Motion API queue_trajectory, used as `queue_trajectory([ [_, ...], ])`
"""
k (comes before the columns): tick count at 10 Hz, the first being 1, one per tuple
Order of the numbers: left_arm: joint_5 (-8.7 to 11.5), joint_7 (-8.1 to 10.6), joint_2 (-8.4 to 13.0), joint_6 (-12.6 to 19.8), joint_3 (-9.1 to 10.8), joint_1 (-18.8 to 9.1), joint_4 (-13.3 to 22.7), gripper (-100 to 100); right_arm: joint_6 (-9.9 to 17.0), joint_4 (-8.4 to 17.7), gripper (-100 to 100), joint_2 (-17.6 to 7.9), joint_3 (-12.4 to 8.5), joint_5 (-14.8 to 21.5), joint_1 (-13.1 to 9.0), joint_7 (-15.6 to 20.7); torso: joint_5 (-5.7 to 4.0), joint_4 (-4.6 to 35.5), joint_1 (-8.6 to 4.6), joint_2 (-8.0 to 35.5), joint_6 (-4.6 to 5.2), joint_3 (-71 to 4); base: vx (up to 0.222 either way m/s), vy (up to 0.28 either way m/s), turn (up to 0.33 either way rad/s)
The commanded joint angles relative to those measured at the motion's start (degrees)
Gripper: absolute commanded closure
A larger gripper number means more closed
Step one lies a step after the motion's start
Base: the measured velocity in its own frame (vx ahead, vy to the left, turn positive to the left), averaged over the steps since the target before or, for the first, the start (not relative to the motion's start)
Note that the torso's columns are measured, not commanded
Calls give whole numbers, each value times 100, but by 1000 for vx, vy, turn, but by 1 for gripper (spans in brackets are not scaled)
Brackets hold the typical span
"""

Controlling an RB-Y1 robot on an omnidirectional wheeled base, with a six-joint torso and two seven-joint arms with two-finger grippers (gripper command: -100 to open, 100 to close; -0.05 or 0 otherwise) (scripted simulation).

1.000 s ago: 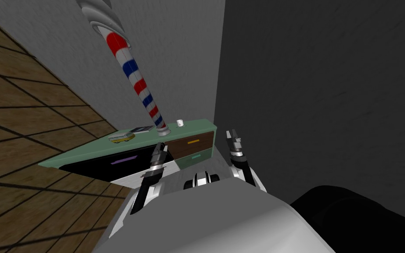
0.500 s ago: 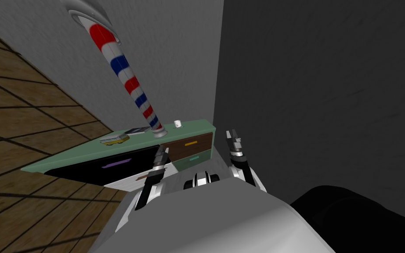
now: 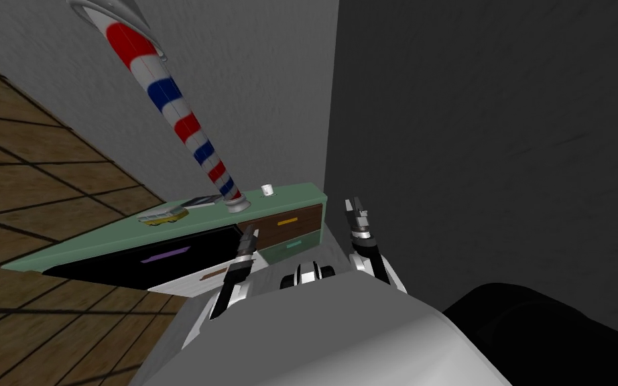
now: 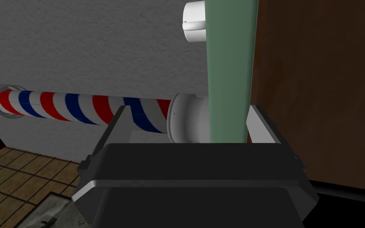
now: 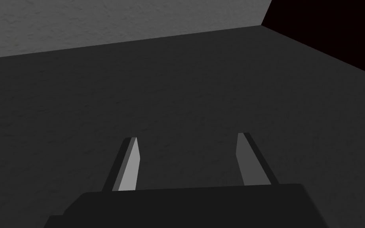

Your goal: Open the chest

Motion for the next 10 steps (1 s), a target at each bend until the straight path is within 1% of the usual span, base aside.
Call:
queue_trajectory([
  [1,-27,-57,-11,-70,7,-85,402,-100,0,0,0,0,0,0,0,0,-1,-1,-4,-2,0,-2,55,-91,4],
  [2,-36,-77,-22,-101,12,-120,543,-100,0,0,0,0,0,0,0,0,-2,0,-7,2,0,1,67,-88,5],
  [3,-36,-77,-22,-101,12,-120,569,-100,0,0,0,0,0,0,0,0,-2,0,-4,-1,0,0,51,-60,2],
  [6,-66,-138,-91,-197,26,-231,1086,-100,0,0,0,0,0,0,0,0,-1,1,-4,3,0,2,50,-72,3],
  [8,-86,-178,-188,-260,36,-303,1423,-100,0,0,0,0,0,0,0,0,-3,-2,-10,-9,1,-6,84,-88,5],
  [10,-104,-214,-346,-318,45,-368,1728,-100,0,0,0,0,0,0,0,0,0,1,0,4,0,2,63,-77,3],
])
